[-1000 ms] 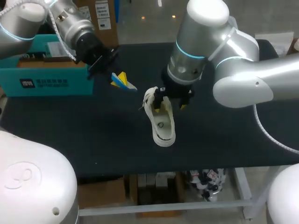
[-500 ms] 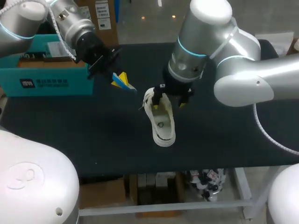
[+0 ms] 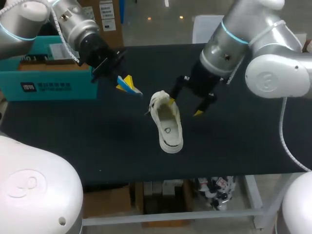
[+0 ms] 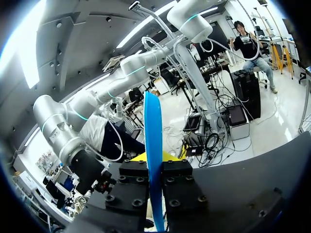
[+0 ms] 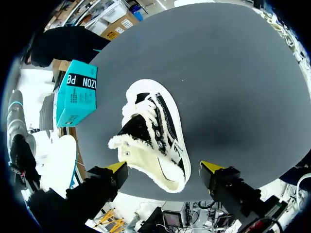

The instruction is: Open the shoe tongue, take the insole out of the shoe, put the insole back into the shoe, and pack the shoe into the shoebox

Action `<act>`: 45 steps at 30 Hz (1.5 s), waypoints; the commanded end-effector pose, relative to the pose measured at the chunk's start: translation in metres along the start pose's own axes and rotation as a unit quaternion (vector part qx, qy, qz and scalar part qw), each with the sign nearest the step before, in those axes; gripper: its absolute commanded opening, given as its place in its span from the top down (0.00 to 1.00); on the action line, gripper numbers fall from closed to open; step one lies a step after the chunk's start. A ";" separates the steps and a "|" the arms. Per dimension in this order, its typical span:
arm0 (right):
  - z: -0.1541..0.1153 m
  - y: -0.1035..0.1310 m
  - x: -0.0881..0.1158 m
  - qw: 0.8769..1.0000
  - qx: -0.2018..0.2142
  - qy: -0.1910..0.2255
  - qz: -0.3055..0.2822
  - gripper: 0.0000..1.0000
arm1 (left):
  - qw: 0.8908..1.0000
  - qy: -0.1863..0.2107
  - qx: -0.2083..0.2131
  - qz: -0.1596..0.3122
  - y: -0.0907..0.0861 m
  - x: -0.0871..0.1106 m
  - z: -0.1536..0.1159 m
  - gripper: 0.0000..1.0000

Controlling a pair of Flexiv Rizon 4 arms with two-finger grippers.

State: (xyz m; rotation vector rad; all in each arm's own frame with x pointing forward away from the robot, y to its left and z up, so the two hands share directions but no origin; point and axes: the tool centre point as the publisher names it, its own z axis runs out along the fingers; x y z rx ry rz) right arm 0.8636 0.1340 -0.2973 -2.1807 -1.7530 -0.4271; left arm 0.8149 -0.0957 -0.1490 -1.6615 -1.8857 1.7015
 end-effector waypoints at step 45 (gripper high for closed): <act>0.016 -0.015 0.031 0.909 0.128 0.345 0.196 0.00 | 0.989 -0.091 0.041 0.112 0.011 -0.020 0.079 1.00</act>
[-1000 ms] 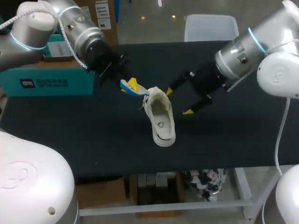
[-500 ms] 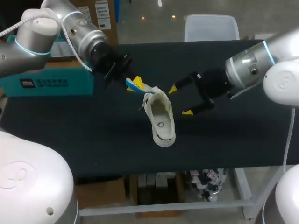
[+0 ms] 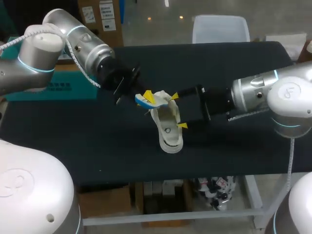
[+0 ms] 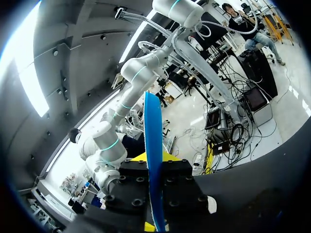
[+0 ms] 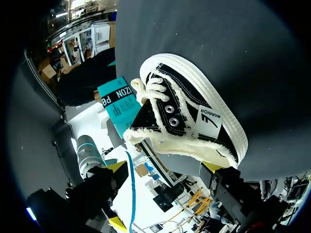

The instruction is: Open the shoe tongue, take the insole out of the shoe, put the insole back into the shoe, and pack the shoe into the shoebox

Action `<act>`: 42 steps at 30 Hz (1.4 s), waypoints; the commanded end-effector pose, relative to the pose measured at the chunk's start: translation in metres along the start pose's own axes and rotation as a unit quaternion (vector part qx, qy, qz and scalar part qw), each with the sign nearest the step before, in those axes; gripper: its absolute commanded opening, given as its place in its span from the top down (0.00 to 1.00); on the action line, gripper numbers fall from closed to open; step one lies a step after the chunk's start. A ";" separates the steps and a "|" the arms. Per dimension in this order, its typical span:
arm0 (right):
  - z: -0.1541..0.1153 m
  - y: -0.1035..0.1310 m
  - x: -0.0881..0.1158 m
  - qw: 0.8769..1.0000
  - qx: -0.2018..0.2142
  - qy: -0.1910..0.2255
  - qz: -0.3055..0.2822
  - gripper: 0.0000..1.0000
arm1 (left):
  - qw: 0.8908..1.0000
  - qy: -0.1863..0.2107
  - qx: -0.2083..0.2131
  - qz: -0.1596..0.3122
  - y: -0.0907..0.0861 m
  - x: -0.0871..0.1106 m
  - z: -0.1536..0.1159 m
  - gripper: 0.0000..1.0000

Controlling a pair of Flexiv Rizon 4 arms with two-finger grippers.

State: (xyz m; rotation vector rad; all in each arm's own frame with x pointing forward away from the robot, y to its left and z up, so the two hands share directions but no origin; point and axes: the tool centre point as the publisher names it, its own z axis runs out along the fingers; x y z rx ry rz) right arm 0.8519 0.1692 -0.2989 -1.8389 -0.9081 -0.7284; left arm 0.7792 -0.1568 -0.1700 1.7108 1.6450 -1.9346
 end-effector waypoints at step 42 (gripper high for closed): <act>-0.001 -0.022 -0.015 0.992 0.049 0.118 -0.001 0.62 | 0.998 -0.064 0.016 0.011 0.041 0.019 0.036 1.00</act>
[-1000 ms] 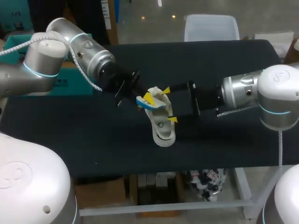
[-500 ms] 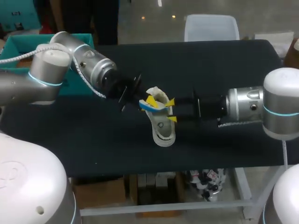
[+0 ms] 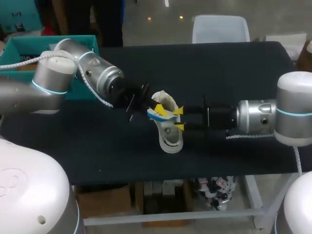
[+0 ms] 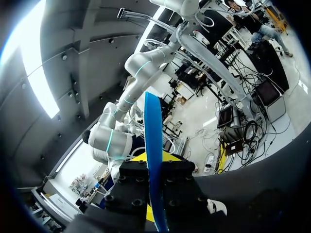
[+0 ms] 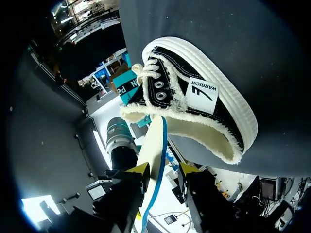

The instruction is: Open the shoe tongue, take the insole out of the shoe, put the insole back into the shoe, and pack the shoe into the shoebox

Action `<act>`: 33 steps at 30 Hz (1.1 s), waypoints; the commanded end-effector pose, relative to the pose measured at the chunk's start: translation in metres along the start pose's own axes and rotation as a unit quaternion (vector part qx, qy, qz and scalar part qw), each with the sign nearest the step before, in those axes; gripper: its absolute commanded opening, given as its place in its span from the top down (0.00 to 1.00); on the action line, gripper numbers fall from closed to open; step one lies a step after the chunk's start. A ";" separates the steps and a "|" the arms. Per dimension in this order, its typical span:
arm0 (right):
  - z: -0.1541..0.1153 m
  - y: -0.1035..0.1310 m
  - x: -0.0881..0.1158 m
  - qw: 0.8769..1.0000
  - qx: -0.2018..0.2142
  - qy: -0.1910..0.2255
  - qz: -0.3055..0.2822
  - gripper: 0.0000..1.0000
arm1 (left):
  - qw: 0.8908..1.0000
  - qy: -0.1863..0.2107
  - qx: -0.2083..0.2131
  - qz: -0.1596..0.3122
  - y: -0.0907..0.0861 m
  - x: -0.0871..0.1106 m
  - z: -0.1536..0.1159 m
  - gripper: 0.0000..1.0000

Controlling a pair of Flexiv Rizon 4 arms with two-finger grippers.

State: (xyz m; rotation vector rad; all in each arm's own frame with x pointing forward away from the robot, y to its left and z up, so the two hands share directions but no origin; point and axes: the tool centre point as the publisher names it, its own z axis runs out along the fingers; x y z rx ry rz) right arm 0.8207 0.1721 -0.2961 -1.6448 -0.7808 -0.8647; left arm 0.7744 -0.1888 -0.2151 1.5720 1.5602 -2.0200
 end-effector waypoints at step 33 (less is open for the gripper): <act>0.011 0.009 0.005 1.000 0.018 0.014 0.000 1.00 | 1.000 -0.003 -0.016 -0.022 0.014 0.009 -0.004 0.55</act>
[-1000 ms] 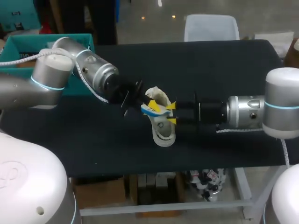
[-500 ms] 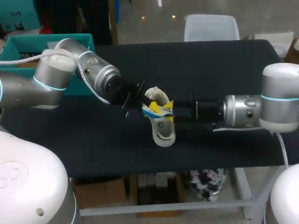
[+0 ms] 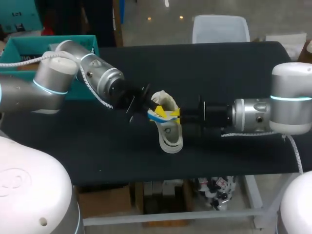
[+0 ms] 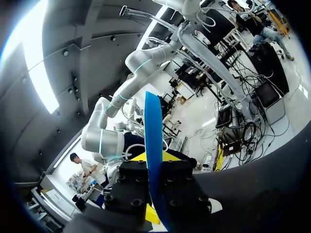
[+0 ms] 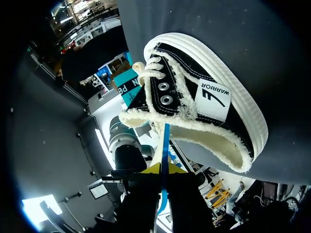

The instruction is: Open the shoe tongue, take the insole out of the shoe, put the insole back into the shoe, and pack the shoe into the shoebox

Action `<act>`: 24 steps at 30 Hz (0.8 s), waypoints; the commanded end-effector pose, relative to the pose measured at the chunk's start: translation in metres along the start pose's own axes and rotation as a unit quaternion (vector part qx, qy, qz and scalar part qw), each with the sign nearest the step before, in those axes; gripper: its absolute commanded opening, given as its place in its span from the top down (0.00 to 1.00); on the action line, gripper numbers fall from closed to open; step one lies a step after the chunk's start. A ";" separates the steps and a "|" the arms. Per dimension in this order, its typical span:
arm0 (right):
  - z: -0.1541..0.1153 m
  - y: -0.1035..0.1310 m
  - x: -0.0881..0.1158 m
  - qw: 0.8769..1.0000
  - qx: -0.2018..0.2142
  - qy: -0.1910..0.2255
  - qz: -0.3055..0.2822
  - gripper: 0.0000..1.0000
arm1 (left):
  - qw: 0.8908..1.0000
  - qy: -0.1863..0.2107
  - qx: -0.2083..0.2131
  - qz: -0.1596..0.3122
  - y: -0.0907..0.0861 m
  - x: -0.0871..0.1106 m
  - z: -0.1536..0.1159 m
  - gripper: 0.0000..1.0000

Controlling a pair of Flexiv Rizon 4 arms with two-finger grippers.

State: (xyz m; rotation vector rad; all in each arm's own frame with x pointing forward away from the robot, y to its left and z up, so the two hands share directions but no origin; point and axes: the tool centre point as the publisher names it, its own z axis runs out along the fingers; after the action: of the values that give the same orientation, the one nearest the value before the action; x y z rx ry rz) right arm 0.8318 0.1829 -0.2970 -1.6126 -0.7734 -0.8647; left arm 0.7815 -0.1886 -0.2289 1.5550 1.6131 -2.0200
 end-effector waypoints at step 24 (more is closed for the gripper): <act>-0.013 -0.003 0.006 0.999 0.026 0.020 0.000 1.00 | 0.992 -0.031 -0.107 -0.052 0.039 0.008 -0.032 0.32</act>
State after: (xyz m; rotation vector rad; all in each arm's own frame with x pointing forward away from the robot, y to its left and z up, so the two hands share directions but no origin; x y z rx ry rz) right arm 0.8301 0.1723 -0.2886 -1.5479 -0.7614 -0.8737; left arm 0.8221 -0.1743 -0.2542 1.3543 1.8557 -1.8459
